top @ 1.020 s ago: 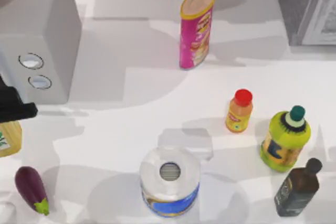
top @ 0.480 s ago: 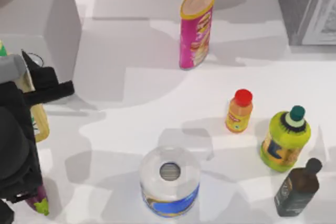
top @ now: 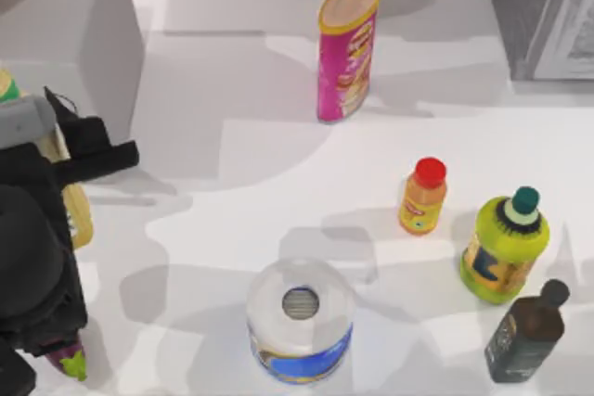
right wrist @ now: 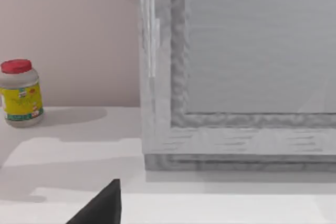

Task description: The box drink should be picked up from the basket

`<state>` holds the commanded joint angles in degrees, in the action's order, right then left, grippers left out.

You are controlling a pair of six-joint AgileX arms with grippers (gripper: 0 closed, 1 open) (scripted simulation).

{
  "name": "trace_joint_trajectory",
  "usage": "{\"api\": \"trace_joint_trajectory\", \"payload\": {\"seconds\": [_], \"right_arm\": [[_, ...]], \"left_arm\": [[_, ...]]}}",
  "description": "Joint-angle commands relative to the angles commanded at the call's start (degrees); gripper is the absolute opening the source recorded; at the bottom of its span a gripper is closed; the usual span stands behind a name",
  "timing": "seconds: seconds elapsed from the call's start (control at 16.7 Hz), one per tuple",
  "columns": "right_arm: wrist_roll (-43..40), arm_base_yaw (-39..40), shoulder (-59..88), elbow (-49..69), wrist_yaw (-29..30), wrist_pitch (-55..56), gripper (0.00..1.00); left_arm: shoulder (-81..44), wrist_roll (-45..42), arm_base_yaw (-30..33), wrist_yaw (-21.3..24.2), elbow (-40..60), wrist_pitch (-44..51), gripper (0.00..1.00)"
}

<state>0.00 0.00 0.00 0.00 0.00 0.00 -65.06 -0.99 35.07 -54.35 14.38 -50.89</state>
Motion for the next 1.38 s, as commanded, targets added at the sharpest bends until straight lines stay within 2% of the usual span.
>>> {"api": "trace_joint_trajectory", "payload": {"seconds": [0.24, 0.78, 1.14, 1.38], "right_arm": [[0.0, 0.0, 0.0, 0.0, 0.0, 0.0, 1.0], [0.0, 0.0, 0.0, 0.0, 0.0, 0.0, 1.0], [0.0, 0.0, 0.0, 0.0, 0.0, 0.0, 1.0], [0.0, 0.0, 0.0, 0.0, 0.0, 0.0, 1.0]], "left_arm": [[-5.4, 0.1, -1.8, 1.7, -0.6, -5.0, 0.0], [-24.1, 0.1, -8.6, 9.1, -0.5, -24.4, 0.0], [-25.4, 0.1, -9.2, 9.7, -0.3, -25.8, 0.0], [-25.4, 0.1, -9.2, 9.7, -0.3, -25.8, 0.3]]}}
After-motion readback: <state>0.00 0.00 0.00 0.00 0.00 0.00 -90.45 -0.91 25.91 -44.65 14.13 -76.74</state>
